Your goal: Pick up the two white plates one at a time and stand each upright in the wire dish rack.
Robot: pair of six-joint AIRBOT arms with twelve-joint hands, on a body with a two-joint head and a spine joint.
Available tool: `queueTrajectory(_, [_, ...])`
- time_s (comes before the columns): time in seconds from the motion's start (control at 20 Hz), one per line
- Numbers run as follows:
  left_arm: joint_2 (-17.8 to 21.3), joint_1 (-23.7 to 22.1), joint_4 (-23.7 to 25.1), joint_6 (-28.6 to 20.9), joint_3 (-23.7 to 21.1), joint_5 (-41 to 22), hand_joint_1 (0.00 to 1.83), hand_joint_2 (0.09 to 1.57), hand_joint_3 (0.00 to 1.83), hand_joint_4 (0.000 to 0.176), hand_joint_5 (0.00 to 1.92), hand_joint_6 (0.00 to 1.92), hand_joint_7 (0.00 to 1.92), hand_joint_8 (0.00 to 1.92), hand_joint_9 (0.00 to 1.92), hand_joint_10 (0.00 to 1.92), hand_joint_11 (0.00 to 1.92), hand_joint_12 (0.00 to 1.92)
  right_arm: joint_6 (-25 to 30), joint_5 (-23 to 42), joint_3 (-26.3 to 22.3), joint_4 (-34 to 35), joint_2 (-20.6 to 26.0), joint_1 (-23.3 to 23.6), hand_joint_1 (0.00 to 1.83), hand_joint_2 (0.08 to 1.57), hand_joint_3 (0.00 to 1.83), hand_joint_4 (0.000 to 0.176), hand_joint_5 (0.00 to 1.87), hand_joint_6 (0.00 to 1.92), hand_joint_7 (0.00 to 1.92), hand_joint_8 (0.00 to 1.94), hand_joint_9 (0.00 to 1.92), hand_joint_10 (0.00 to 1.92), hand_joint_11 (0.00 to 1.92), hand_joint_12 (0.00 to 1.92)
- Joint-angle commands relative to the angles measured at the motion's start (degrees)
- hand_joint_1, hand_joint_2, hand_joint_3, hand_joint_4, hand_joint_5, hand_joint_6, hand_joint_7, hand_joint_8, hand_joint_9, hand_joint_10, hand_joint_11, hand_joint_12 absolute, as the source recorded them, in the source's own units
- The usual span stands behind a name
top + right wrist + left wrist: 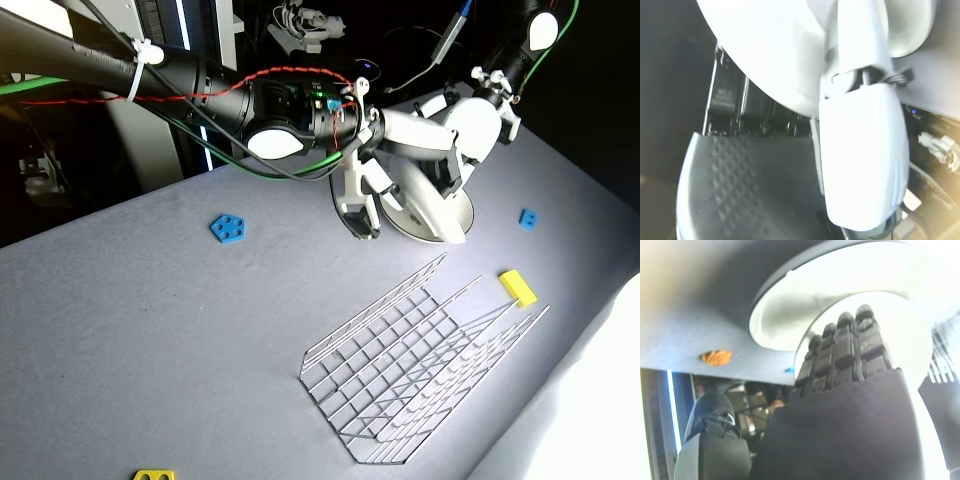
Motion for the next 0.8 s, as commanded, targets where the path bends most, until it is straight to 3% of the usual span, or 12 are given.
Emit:
queueTrajectory(0.0, [0.8, -0.3, -2.9, -0.2, -0.1, -2.0, 0.0, 1.04, 0.0, 0.0, 0.0, 0.0, 0.0, 0.0, 0.0, 0.0, 0.0, 0.0, -0.6, 7.5, -0.8, -1.2, 0.6, 1.5, 1.38, 1.09, 0.0, 0.0, 0.96, 1.0, 1.02, 0.84, 0.98, 1.08, 0.89, 1.07])
queueTrajectory(0.05, [1.6, -0.2, -2.9, -0.2, -0.1, -2.0, 0.0, 1.04, 0.0, 0.0, 0.0, 0.0, 0.0, 0.0, 0.0, 0.0, 0.0, 0.0, -0.5, 7.2, -1.6, -1.2, 1.2, 2.1, 1.47, 1.08, 0.01, 0.0, 0.95, 0.97, 1.01, 0.82, 0.98, 0.98, 0.87, 1.41])
queueTrajectory(0.2, [3.1, -0.1, -2.9, -0.3, -0.4, -2.0, 0.0, 1.04, 0.0, 0.0, 0.0, 0.0, 0.0, 0.0, 0.0, 0.0, 0.0, 0.0, -0.5, 6.3, -3.6, -1.2, 3.0, 3.2, 1.49, 1.08, 0.0, 0.0, 0.96, 0.94, 1.03, 0.8, 0.96, 0.95, 0.88, 1.46])
queueTrajectory(0.25, [3.6, 0.1, -2.9, -0.3, -0.6, -2.0, 0.0, 1.04, 0.0, 0.0, 0.0, 0.0, 0.0, 0.0, 0.0, 0.0, 0.0, 0.0, -0.5, 6.3, -4.4, -1.2, 3.8, 3.4, 1.4, 1.08, 0.0, 0.0, 0.99, 0.94, 1.05, 0.83, 0.97, 1.04, 0.88, 1.21])
queueTrajectory(0.3, [4.0, 0.3, -2.9, -0.3, -0.7, -2.0, 0.0, 1.04, 0.0, 0.0, 0.0, 0.0, 0.0, 0.0, 0.0, 0.0, 0.0, 0.0, -0.4, 6.2, -5.2, -1.2, 4.6, 3.6, 1.39, 1.09, 0.0, 0.0, 0.99, 0.96, 1.04, 0.85, 0.96, 1.07, 0.89, 1.12])
queueTrajectory(0.4, [4.5, 0.7, -2.9, -0.3, -1.1, -1.2, 0.0, 1.04, 0.0, 0.0, 0.0, 0.0, 0.0, 0.0, 0.0, 0.0, 0.0, 0.0, 0.5, 5.7, -6.8, -1.2, 6.3, 4.2, 1.38, 1.09, 0.0, 0.0, 0.98, 0.98, 1.04, 0.82, 0.97, 1.08, 0.89, 1.1])
queueTrajectory(0.45, [4.6, 1.1, -2.9, -0.3, -1.3, -0.7, 0.0, 1.04, 0.0, 0.0, 0.0, 0.0, 0.0, 0.0, 0.0, 0.0, 0.0, 0.0, 1.8, 5.3, -7.7, -1.1, 7.4, 4.8, 1.47, 1.08, 0.01, 0.0, 0.96, 0.96, 1.03, 0.8, 0.97, 0.99, 0.87, 1.41])
queueTrajectory(0.5, [4.7, 1.3, -2.9, -0.3, -1.4, -0.4, 0.0, 1.04, 0.0, 0.0, 0.0, 0.0, 0.0, 0.0, 0.0, 0.0, 0.0, 0.0, 2.5, 4.5, -8.4, 0.8, 8.4, 5.7, 1.49, 1.08, 0.0, 0.0, 0.95, 0.96, 1.03, 0.79, 0.97, 0.97, 0.88, 1.45])
queueTrajectory(0.55, [4.7, 1.3, -2.9, -0.3, -1.5, -0.1, 0.0, 1.03, 0.0, 0.0, 0.0, 0.0, 0.0, 0.0, 0.0, 0.0, 0.0, 0.0, 2.5, 3.4, -8.9, 3.6, 9.1, 6.7, 1.41, 1.08, 0.0, 0.0, 0.98, 0.95, 1.06, 0.78, 1.0, 1.02, 0.89, 1.19])
queueTrajectory(0.6, [4.6, 1.3, -2.9, -0.3, -1.6, 0.4, 0.0, 1.04, 0.0, 0.0, 0.01, 0.0, 0.0, 0.0, 0.0, 0.0, 0.0, 0.0, 2.5, 2.7, -9.2, 7.2, 9.7, 7.6, 1.39, 1.08, 0.0, 0.0, 0.98, 0.97, 1.04, 0.82, 0.99, 1.06, 0.9, 1.11])
queueTrajectory(0.75, [4.2, 1.3, -2.9, -0.3, -1.5, 2.3, 0.0, 1.03, 0.0, 0.0, 0.0, 0.0, 0.0, 0.0, 0.0, 0.0, 0.0, 0.0, 2.5, -0.2, -9.4, 18.6, 11.4, 11.0, 1.39, 1.08, 0.0, 0.0, 0.99, 0.96, 1.08, 0.75, 0.99, 1.06, 0.9, 1.07])
